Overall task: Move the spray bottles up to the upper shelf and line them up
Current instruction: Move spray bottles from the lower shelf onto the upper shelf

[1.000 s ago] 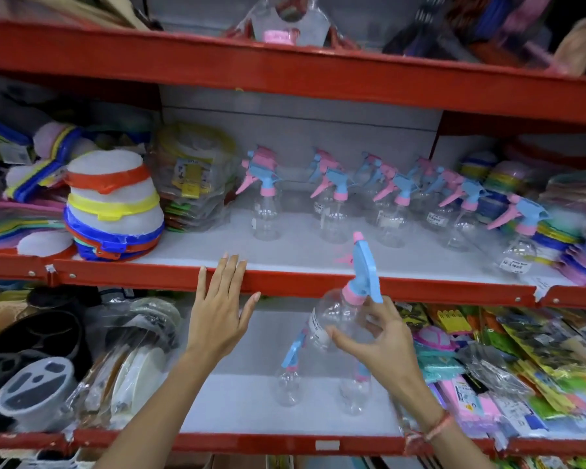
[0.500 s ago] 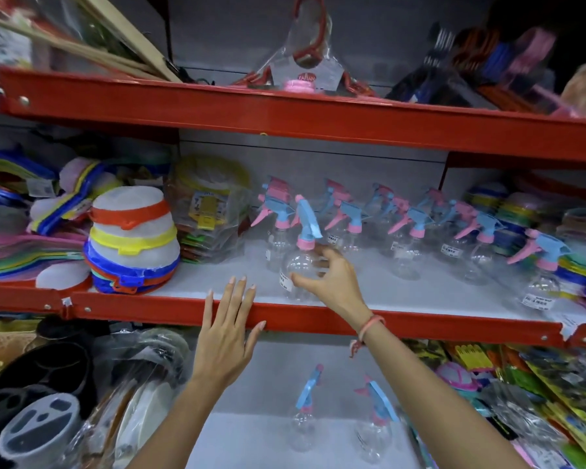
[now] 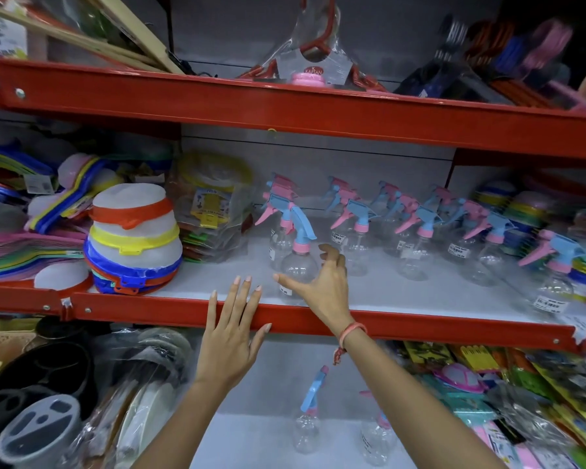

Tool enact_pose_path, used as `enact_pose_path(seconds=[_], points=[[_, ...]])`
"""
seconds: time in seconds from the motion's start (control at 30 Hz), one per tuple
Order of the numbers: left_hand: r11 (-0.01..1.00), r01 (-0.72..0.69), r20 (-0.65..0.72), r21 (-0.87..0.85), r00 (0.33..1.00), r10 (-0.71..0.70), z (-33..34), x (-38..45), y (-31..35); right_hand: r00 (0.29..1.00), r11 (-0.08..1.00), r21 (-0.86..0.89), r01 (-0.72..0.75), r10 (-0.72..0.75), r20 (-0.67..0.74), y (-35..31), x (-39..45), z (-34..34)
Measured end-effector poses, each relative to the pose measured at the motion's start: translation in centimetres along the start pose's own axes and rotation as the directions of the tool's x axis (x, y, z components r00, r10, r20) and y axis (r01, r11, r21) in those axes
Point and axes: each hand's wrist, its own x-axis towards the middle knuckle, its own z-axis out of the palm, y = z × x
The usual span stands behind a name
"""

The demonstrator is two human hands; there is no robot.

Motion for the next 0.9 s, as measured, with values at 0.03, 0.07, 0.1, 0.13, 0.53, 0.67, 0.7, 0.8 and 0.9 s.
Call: enact_pose_path(seconds=[0.03,0.07,0.1,0.13,0.53,0.67,0.7,0.8,0.9], points=[[1.0,-0.002,-0.001,-0.001,1.0,0.002,0.0,0.0,0.0,0.999,1.0,-0.029,-0.001,0.0,-0.038,-0.2,-0.1,0.3],[1.0,-0.004,-0.002,0.0,1.0,0.004,0.0,0.0,0.0,0.998,0.999,-0.049,0.002,-0.005,-0.057,-0.3,-0.2,0.5],[1.0,-0.006,-0.002,0.002,1.0,0.006,0.0,-0.1,0.0,0.998,0.998,-0.059,0.009,-0.012,-0.062,-0.4,-0.2,0.7],[1.0,-0.006,0.001,0.006,1.0,0.006,-0.1,-0.1,0.0,0.998,0.998,-0.064,0.016,-0.02,-0.058,-0.3,-0.2,0.7],[1.0,0.012,0.032,0.025,0.999,-0.013,-0.5,-0.1,0.3,0.861,0.991,0.131,-0.019,-0.05,0.506,1.1,1.6,-2.6],[0.999,0.018,0.04,0.031,0.999,-0.019,-0.8,-0.1,0.3,0.871,0.992,0.125,0.01,-0.07,0.486,1.2,1.2,-2.7],[0.999,0.018,0.043,0.033,0.999,-0.02,-0.8,-0.1,0.3,0.879,0.994,0.105,0.032,-0.078,0.47,1.1,0.9,-2.7],[0.999,0.021,0.036,0.025,0.999,-0.022,-0.7,0.0,0.3,0.964,0.992,0.069,0.11,-0.124,0.237,1.0,-1.1,-2.4],[0.999,0.017,0.028,0.027,0.999,-0.018,-0.5,0.0,0.2,0.95,0.949,0.115,0.293,-0.275,-0.147,2.0,-4.9,-2.1]])
